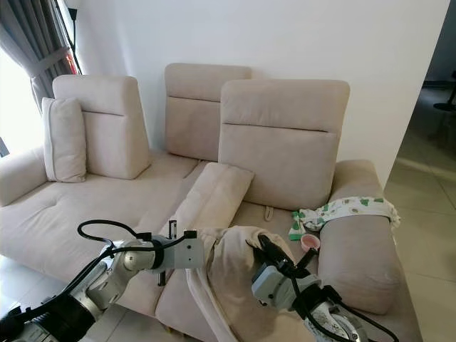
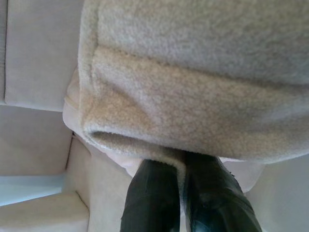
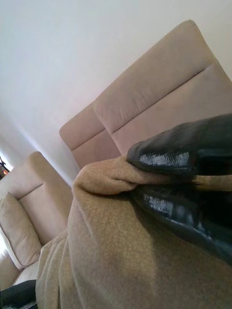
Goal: Move the pillow to the sofa from floor
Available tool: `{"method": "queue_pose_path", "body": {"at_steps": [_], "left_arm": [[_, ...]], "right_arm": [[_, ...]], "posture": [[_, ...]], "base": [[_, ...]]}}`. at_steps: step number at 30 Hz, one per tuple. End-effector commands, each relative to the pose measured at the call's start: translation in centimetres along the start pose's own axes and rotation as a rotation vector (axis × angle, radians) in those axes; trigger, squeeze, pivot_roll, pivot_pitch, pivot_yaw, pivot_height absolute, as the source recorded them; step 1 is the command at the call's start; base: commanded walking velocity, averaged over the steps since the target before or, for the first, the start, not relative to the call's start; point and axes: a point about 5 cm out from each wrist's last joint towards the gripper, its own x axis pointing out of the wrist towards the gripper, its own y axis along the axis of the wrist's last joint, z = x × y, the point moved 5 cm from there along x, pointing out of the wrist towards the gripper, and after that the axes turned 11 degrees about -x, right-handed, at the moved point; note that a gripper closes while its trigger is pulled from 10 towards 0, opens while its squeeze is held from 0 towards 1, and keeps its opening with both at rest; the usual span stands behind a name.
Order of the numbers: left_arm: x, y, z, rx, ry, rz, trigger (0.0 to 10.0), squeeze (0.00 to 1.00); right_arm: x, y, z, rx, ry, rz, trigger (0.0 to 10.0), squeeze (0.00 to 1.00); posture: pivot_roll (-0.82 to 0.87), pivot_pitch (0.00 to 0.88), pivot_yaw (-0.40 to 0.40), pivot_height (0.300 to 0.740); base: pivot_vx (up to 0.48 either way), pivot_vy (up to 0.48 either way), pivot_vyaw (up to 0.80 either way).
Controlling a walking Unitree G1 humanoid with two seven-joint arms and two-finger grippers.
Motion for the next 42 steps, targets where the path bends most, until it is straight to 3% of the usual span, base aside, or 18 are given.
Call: {"method": "queue_pose_path", "body": {"at_steps": [1, 7, 42], "left_arm": [[-0.1, 3.9, 0.3, 0.058, -0.020, 0.149, 10.0, 0.00], [-0.1, 4.3, 0.7, 0.066, -0.043, 0.166, 10.0, 0.00], [0.1, 5.0, 0.7, 0.088, -0.051, 0.183, 10.0, 0.00]], "right_arm": [[0.6, 2.0, 0.0, 0.000, 0.001, 0.083, 10.0, 0.00], [0.7, 1.9, 0.2, -0.006, -0.002, 0.083, 10.0, 0.00], [0.7, 1.8, 0.4, -0.016, -0.015, 0.064, 10.0, 0.00]], "posture": [[-0.02, 0.000, 0.073, 0.740], [-0.03, 0.000, 0.073, 0.740], [-0.05, 0.000, 0.084, 0.740]], "base": [[0.000, 0.000, 0.00], [0.000, 0.000, 0.00], [0.295, 0.000, 0.00]]}}
